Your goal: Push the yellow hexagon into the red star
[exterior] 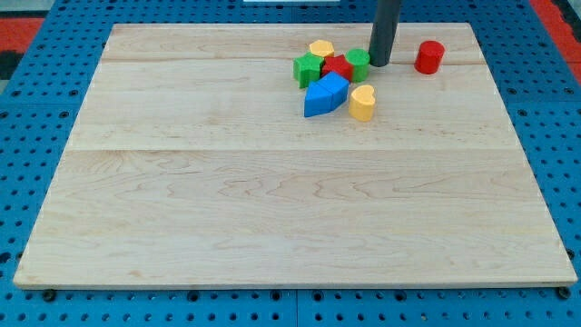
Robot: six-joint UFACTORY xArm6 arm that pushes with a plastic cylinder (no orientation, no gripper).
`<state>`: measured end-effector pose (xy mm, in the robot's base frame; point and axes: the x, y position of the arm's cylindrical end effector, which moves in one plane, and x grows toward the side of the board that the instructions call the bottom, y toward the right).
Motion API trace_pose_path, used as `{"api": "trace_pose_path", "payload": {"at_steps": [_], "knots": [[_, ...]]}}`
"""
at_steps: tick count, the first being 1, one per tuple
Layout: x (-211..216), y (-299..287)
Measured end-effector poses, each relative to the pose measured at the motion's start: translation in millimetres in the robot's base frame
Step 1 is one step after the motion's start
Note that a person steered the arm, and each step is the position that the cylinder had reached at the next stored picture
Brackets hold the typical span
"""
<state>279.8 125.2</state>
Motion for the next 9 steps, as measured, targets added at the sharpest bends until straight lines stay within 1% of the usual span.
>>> {"api": "trace_pose_path", "payload": {"at_steps": [1, 2, 3, 4, 5, 6, 7, 8, 9], "knots": [[0.0, 0.0], [-2.0, -15.5], [2.8, -58.0], [2.9, -40.9], [-22.4, -2.0], [-79.4, -68.2], [-70.7, -122.1], [-52.4, -87.3], [-51.2, -84.6]]}}
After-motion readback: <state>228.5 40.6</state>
